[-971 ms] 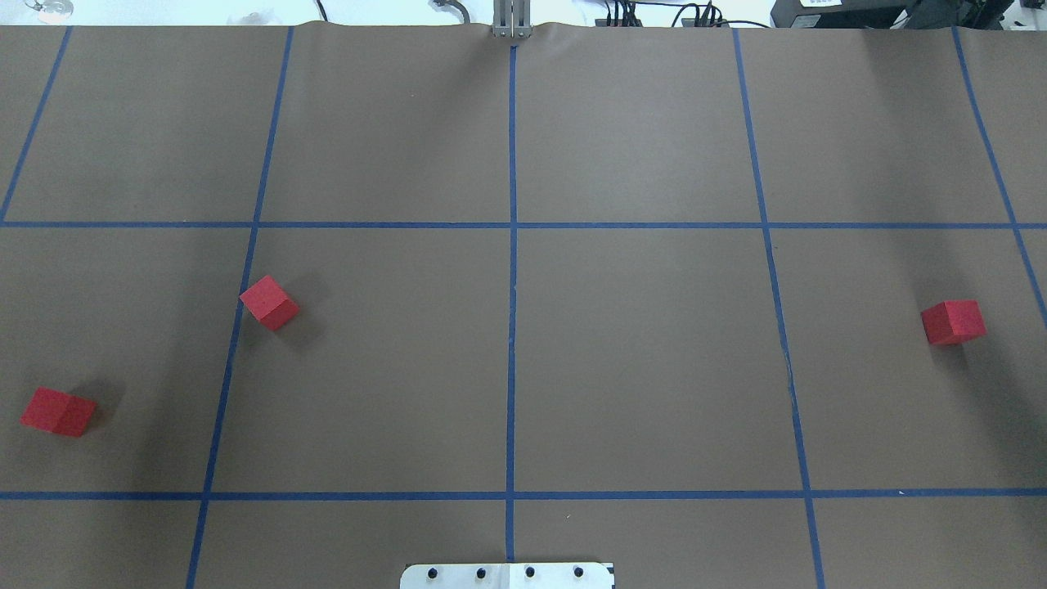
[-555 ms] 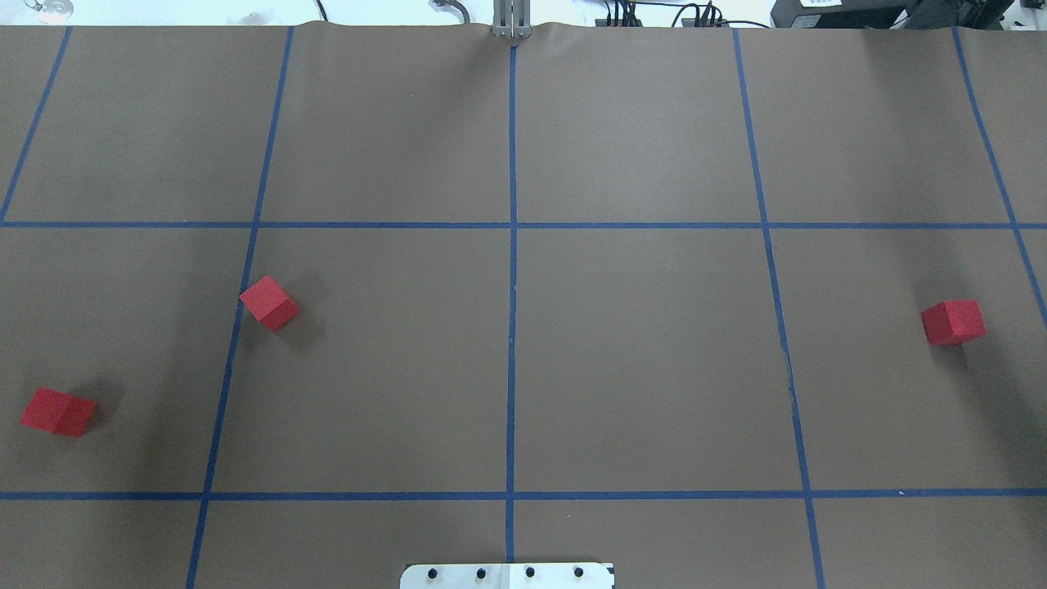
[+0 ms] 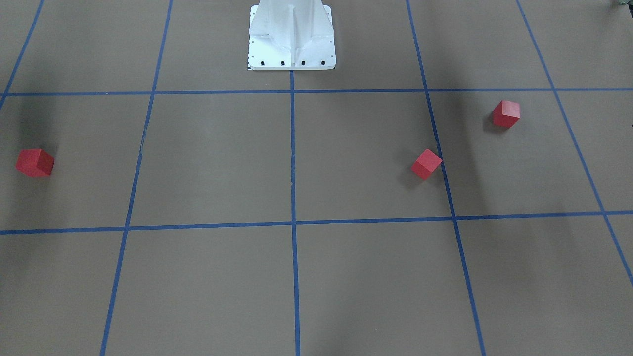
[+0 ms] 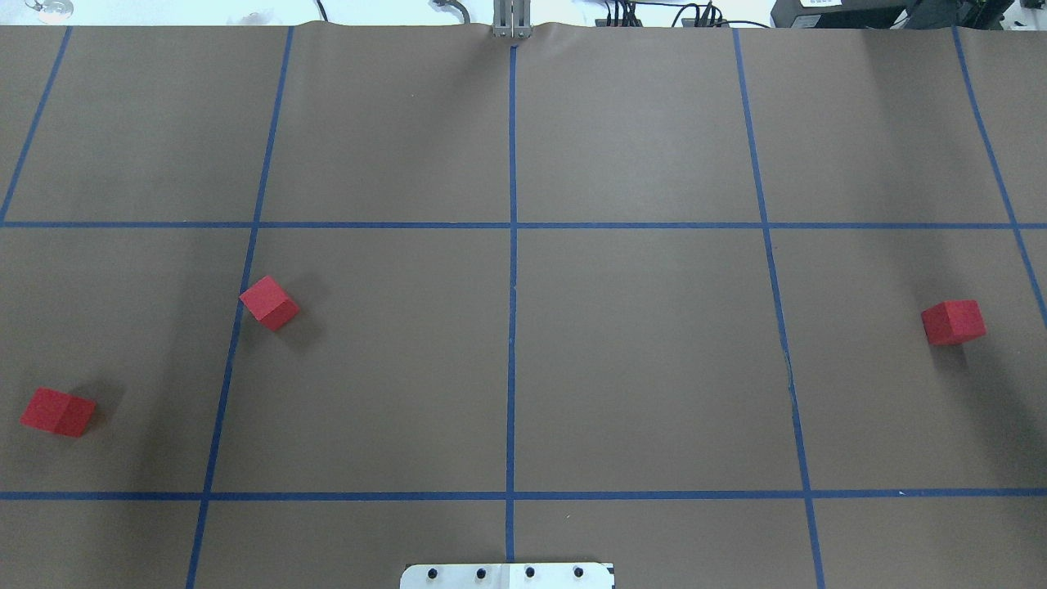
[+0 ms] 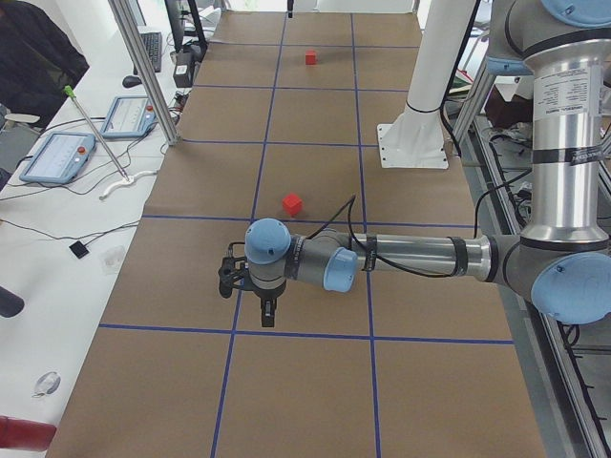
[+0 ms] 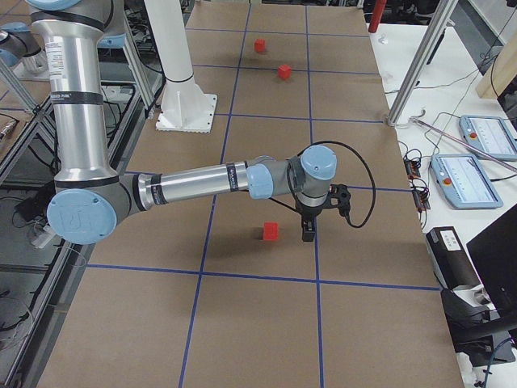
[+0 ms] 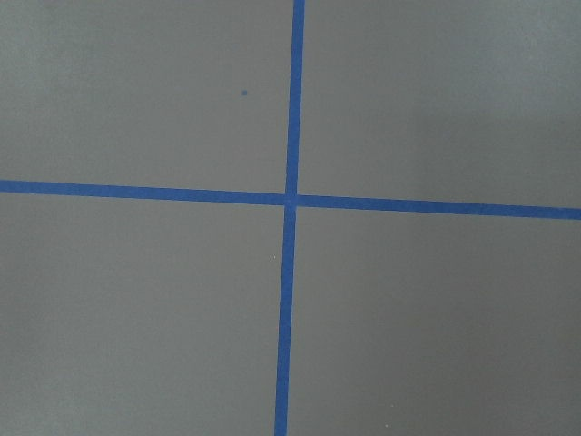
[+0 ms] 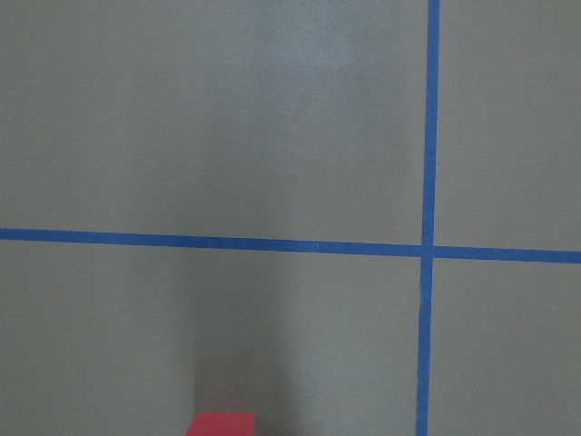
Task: Form red blocks into L shape at center
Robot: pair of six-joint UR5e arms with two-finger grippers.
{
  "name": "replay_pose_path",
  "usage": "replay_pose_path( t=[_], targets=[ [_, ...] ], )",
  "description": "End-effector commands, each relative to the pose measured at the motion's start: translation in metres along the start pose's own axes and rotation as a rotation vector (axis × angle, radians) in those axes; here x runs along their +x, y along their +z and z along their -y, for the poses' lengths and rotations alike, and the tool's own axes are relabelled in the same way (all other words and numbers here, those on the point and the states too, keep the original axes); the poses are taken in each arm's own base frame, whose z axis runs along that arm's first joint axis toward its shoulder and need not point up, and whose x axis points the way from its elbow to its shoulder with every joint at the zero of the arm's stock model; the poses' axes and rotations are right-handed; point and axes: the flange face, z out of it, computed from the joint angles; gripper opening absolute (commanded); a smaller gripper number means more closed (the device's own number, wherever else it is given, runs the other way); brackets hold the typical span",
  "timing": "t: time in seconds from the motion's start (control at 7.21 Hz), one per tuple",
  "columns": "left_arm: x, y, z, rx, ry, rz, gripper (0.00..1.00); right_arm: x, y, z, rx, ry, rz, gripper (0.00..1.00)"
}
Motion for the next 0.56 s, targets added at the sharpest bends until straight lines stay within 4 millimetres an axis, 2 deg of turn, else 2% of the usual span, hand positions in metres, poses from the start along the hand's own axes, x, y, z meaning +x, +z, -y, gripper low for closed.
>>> replay_pose_path(
  t=[0.0,0.14,0.28,0.42],
  targets=[
    [-0.002,0.001,-0.004,-0.004,-0.006,-0.004,1.0,-0.043,0.059,-0.01,-0.092,-0.103,0.011,0.99],
    [-0.001,0.0,-0.004,-0.003,-0.005,-0.003,1.0,-0.064,0.082,-0.015,-0.132,-0.135,0.006,0.99],
    [0.0,-0.001,-0.004,0.0,-0.003,-0.005,1.0,-0.068,0.088,-0.017,-0.136,-0.137,0.006,0.99],
    [0.0,-0.001,-0.004,-0.001,-0.004,-0.005,1.0,-0.064,0.09,-0.021,-0.133,-0.048,0.0,0.99]
  ],
)
